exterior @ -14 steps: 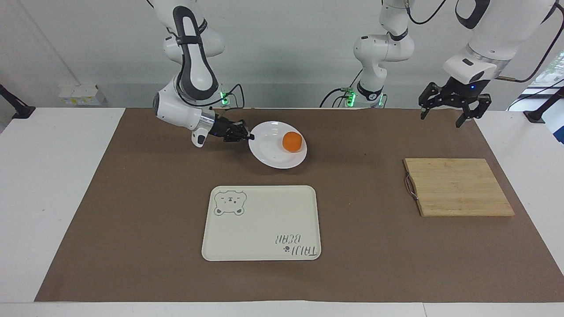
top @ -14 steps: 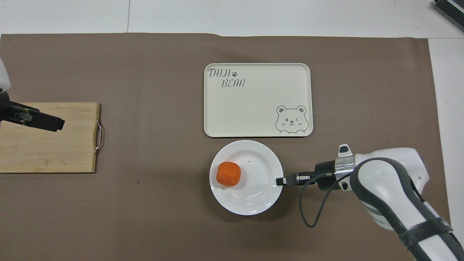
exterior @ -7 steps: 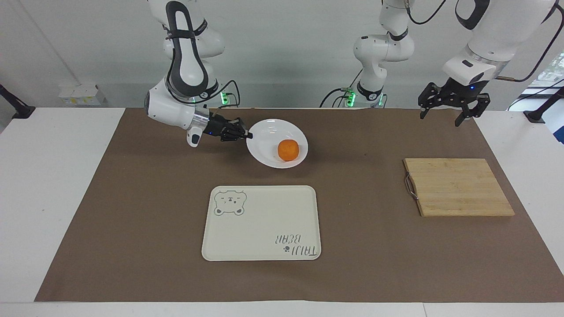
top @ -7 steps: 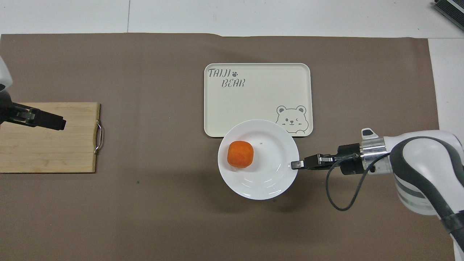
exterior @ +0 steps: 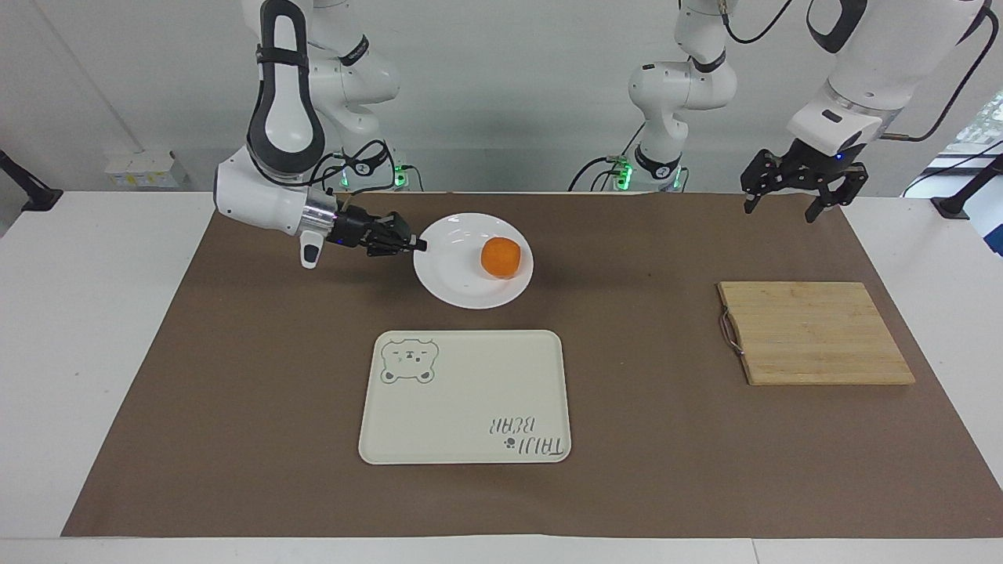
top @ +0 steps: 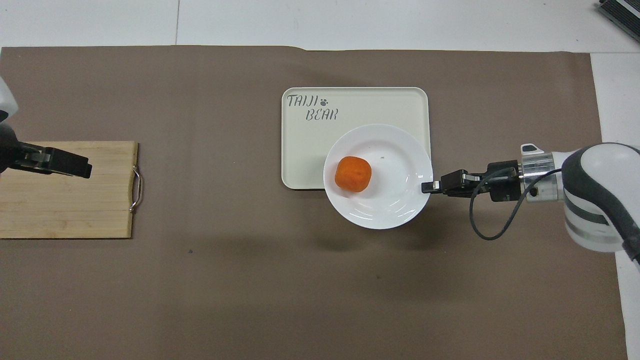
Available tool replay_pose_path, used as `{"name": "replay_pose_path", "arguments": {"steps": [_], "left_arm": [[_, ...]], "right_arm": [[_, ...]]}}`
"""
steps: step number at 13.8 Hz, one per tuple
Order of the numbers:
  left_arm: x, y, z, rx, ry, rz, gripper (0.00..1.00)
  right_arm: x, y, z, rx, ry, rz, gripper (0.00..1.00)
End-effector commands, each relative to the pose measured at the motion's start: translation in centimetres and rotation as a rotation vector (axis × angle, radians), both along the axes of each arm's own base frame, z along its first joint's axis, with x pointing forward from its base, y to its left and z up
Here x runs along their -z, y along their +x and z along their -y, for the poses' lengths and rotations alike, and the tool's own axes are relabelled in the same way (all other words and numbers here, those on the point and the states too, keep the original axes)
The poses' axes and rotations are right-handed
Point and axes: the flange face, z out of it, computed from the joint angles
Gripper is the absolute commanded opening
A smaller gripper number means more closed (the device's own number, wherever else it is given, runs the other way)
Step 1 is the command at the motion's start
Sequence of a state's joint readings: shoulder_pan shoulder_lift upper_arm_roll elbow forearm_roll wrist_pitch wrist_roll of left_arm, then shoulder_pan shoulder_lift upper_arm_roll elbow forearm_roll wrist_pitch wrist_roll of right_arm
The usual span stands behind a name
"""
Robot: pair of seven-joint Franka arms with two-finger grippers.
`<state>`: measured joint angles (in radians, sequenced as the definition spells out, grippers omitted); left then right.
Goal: Place orange and plate with both arms
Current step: 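Slide the plate with the right gripper farther from the robot onto the tray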
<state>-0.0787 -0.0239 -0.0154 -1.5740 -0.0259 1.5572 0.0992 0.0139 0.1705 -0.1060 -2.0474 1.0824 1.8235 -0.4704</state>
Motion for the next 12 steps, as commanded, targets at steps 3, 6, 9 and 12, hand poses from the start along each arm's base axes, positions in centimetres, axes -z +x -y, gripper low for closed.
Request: {"name": "replay_pose_path", "arguments": {"steps": [3,6,9,12], "left_arm": [[-0.2,-0.1,-0.4,-0.014,0.017,0.002,1.0],[-0.2,-0.1,-0.4,-0.014,0.017,0.002,1.0],[-0.2,-0.1,-0.4,-0.014,0.017,0.002,1.0],[-0.2,-0.1,-0.4,-0.014,0.017,0.002,1.0]], "right_arm": [[2.4,8.0,0.5,0.056,0.068,-0.001,0.0],[3.5,10.6,-0.4,0.089,0.07,-0.002,0.0],[6.4,11.4,-4.1,0.097,0.026,-0.011,0.0],[7.2,11.3,-5.8,0.083,0.004,-0.005,0.0]]}}
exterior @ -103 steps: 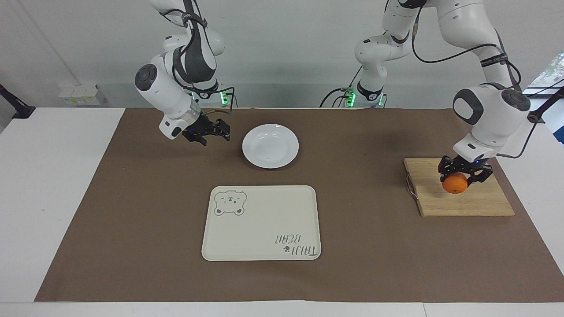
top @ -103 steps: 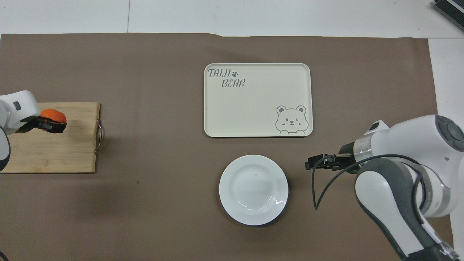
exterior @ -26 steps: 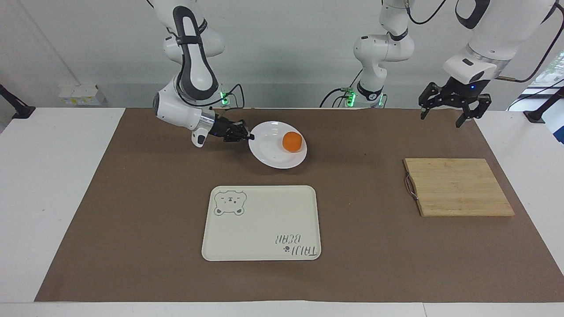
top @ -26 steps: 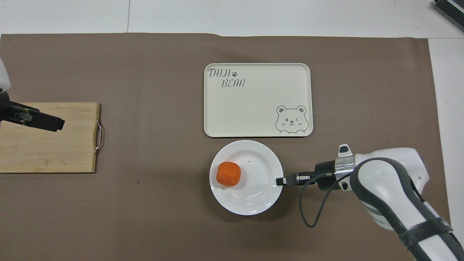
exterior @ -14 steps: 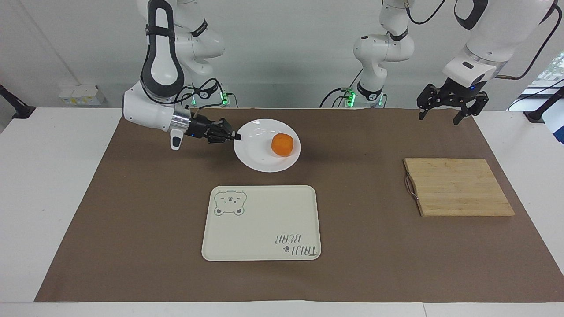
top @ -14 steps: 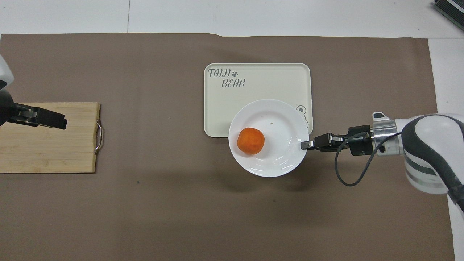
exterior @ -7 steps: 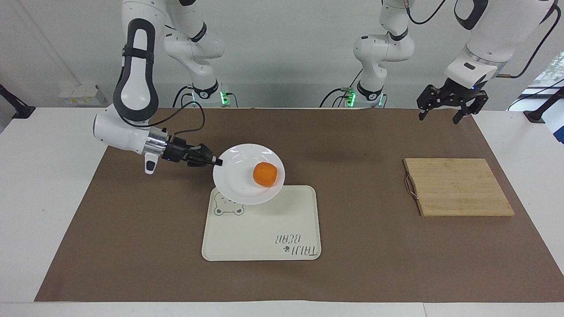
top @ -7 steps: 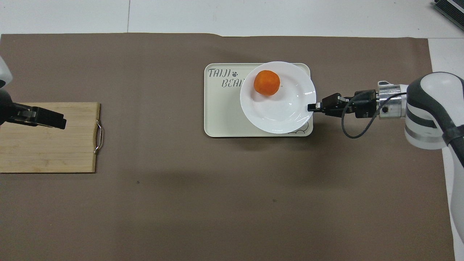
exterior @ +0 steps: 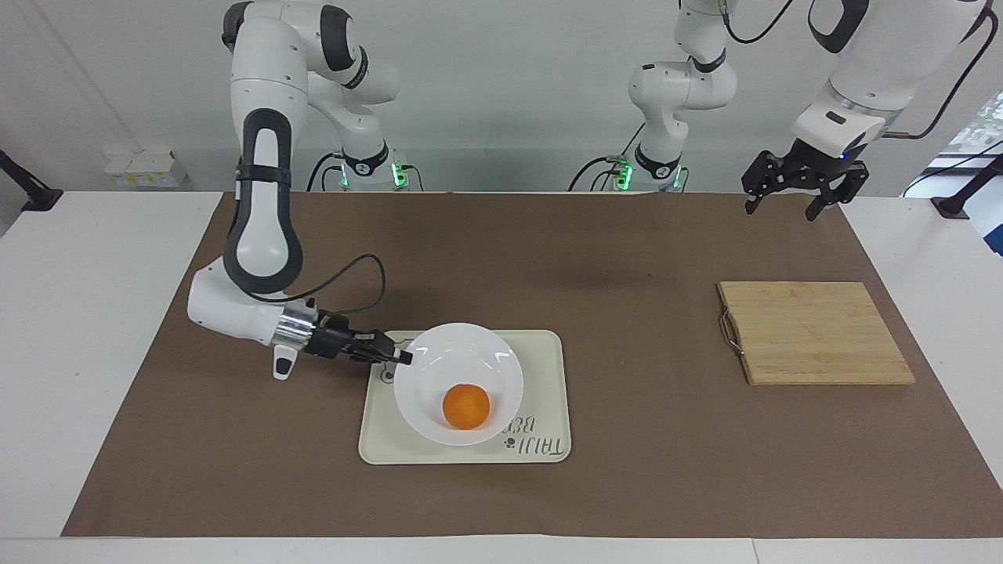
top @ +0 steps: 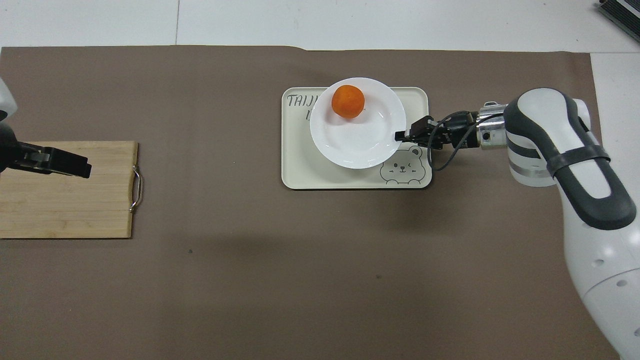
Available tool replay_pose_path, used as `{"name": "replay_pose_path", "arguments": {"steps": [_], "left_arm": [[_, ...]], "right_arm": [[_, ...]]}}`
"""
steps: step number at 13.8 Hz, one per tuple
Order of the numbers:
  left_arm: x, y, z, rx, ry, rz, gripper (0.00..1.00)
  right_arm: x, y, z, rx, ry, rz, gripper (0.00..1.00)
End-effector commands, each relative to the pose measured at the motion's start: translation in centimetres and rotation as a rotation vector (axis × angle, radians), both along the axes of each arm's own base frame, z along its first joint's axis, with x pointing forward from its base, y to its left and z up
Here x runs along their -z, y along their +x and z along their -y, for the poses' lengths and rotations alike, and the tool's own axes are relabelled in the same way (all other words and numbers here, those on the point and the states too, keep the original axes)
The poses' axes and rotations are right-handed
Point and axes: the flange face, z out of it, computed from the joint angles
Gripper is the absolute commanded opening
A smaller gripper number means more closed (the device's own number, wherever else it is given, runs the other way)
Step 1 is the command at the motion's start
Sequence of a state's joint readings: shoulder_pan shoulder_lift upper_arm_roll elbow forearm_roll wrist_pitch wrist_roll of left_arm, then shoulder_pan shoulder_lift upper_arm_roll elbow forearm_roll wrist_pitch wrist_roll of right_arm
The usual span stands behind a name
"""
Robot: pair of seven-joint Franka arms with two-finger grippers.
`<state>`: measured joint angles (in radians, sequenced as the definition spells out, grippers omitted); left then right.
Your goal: Place orange and plate with both arms
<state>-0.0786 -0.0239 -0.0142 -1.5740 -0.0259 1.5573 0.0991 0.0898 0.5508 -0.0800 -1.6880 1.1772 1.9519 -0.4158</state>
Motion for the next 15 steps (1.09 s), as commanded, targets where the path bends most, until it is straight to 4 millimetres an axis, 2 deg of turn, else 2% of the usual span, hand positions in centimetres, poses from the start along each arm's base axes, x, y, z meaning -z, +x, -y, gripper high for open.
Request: {"name": "replay_pose_path", "arguments": {"steps": [1,7,15], "left_arm": [[-0.2,-0.1,-0.3,-0.013,0.017,0.002,1.0],[-0.2,-0.1,-0.3,-0.013,0.017,0.002,1.0],[-0.2,-0.1,-0.3,-0.013,0.017,0.002,1.0]], "right_arm": [[-0.5,0.8,-0.2,0.015,0.019,0.012,0.0],[2.3,-1.3,0.9,-0.041,0.01,0.025,0.0],[3.3,-3.1,1.3,-0.081,-0.015,0.016,0.0]]}}
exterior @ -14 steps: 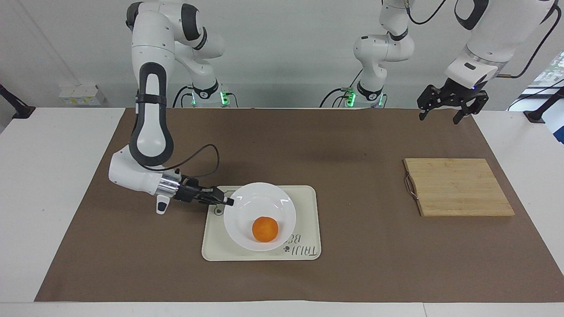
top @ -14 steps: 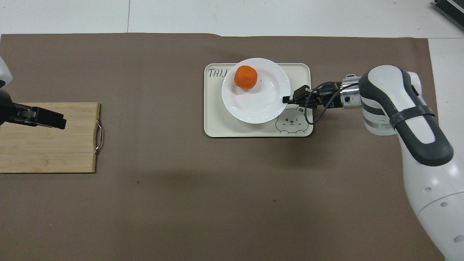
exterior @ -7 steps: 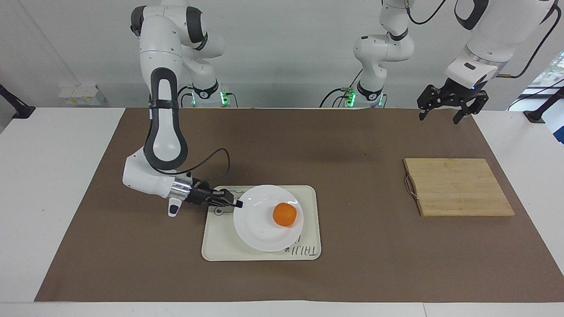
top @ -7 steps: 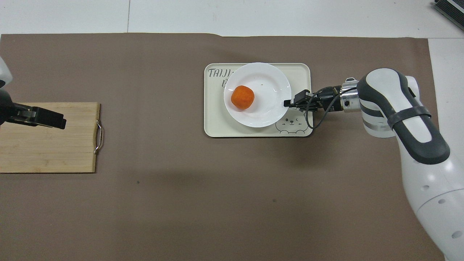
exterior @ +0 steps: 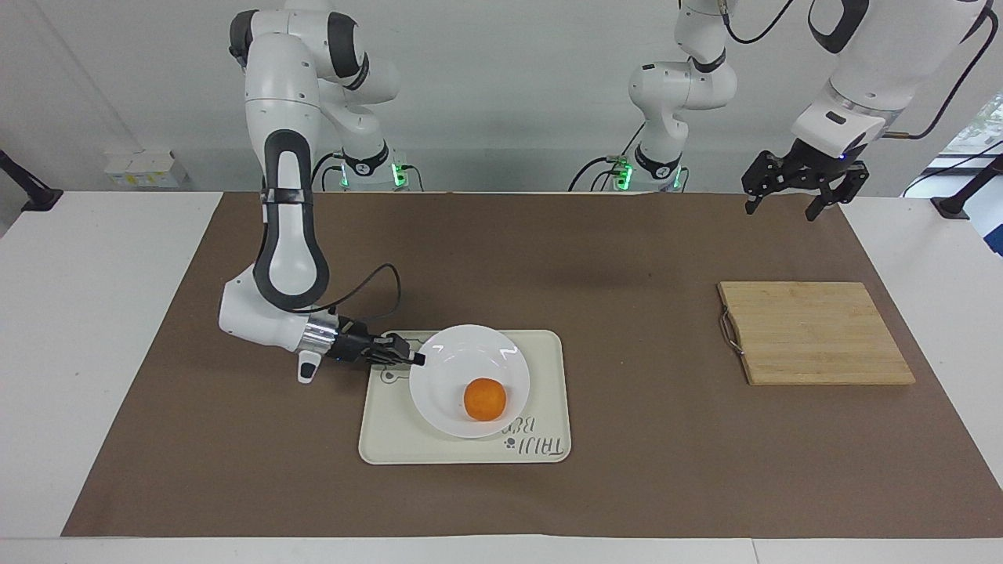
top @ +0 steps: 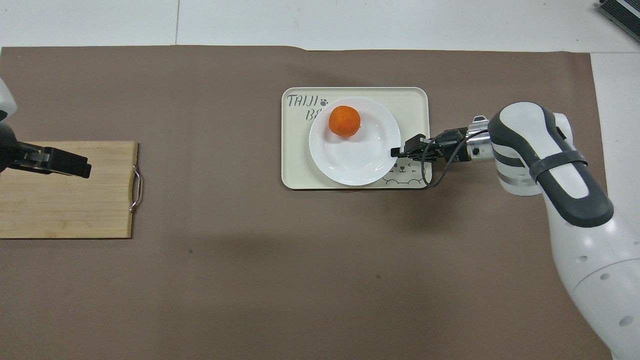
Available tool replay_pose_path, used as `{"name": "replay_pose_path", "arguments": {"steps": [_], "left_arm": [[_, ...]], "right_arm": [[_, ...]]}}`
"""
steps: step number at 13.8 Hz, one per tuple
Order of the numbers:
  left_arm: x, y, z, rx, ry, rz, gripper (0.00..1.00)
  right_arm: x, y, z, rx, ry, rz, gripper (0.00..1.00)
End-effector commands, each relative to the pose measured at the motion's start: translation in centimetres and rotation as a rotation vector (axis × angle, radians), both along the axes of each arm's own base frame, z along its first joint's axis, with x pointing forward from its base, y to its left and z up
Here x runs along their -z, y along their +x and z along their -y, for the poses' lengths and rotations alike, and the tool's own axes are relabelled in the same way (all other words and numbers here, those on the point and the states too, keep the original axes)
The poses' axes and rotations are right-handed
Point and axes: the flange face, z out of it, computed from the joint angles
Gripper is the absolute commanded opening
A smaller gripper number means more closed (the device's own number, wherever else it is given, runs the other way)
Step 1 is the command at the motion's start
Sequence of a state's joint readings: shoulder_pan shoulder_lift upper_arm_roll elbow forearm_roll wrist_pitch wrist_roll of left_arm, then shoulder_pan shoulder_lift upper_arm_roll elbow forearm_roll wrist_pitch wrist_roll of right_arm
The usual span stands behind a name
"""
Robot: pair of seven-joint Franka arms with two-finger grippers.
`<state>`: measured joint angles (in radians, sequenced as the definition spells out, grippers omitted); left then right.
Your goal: Place orange and plate with both arms
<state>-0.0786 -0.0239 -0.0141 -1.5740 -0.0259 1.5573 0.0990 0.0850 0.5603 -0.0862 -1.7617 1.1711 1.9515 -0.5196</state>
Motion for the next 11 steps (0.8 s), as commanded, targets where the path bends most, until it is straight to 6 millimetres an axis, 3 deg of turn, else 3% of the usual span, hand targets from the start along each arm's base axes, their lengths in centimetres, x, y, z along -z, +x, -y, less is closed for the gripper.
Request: {"name": "replay_pose_path", "arguments": {"steps": [1,2,3,4,5,8,11], "left_arm": [[-0.4,-0.1,-0.3,-0.013,0.016,0.005,1.0],[-0.2,-0.1,-0.3,-0.013,0.017,0.002,1.0],[-0.2,-0.1,-0.3,-0.013,0.017,0.002,1.0],[-0.2,-0.1,-0.3,-0.013,0.017,0.002,1.0],[-0.2,-0.1,-0.3,-0.013,0.017,0.002,1.0],[-0.4,-0.1,-0.3,-0.013,0.016,0.005,1.0],[-0.4,-0.1,-0.3,-0.013,0.016,0.005,1.0]], "right_arm": [[-0.3,-1.0,0.4,-0.031,-0.003,0.012,0.0],[-0.3,-1.0,0.4,-0.027,-0.009,0.012,0.0],[-0.3,-1.0,0.2,-0.024,-0.016,0.009,0.15],[-0.3,-0.9,0.1,-0.028,-0.023,0.007,0.77],[-0.4,-0.8,0.2,-0.032,-0.029,0.009,1.0],[-1.7,-0.1,1.0,-0.065,-0.088,0.025,1.0],[-6.2,0.7,1.8,-0.093,-0.239,0.018,1.0]]}}
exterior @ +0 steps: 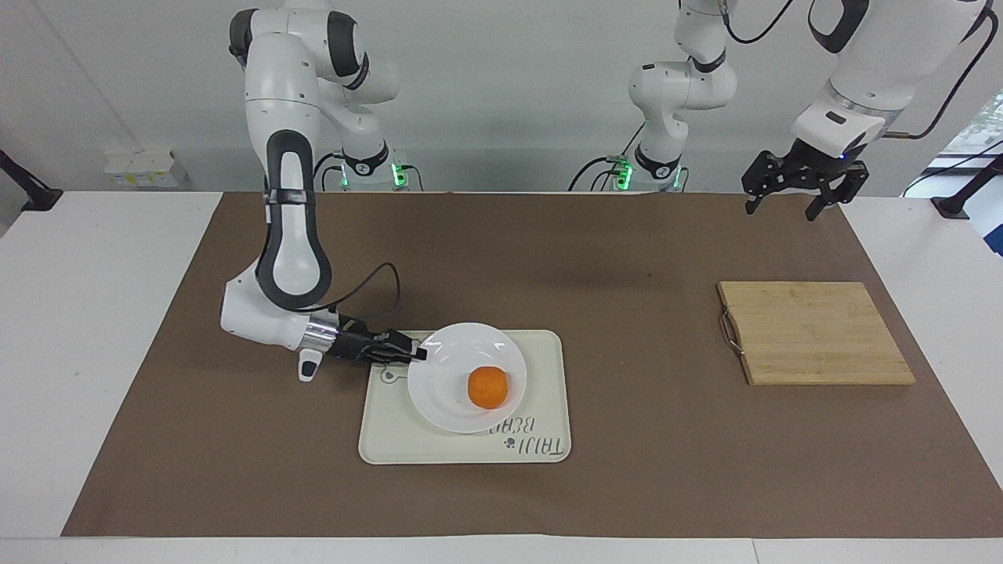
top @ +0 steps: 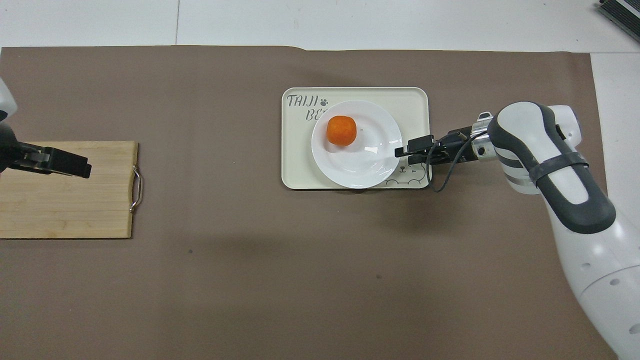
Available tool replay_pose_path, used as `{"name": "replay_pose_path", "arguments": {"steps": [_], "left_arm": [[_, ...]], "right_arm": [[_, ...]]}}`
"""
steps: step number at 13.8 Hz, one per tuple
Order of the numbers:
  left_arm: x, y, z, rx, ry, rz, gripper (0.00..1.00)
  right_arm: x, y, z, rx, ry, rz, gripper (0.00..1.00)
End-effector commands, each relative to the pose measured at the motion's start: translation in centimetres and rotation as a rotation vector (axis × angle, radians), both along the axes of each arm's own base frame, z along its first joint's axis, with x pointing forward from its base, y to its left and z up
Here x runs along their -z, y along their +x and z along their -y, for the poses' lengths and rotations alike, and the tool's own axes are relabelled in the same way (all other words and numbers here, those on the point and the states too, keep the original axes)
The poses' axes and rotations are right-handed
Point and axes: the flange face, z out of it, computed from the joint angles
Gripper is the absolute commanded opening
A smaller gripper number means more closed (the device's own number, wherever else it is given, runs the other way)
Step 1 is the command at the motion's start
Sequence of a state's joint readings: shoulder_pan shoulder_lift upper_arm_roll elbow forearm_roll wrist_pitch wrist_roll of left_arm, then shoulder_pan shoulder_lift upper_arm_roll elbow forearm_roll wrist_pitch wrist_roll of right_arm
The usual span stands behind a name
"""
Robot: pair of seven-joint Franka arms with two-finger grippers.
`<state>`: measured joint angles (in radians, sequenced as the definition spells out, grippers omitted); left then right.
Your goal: Place orange and plate with both arms
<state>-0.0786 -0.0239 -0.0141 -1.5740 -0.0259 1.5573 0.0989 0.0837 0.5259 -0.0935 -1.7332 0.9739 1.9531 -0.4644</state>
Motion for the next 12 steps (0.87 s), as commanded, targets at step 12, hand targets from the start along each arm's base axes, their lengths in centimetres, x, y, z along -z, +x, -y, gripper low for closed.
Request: {"name": "replay_pose_path", "arguments": {"steps": [12], "left_arm": [[-0.4,-0.1,-0.3,-0.012,0.016,0.005,1.0]], "right_arm": [[-18.5,-1.0,5.9,0.009,-0.786,0.103,1.0]]}}
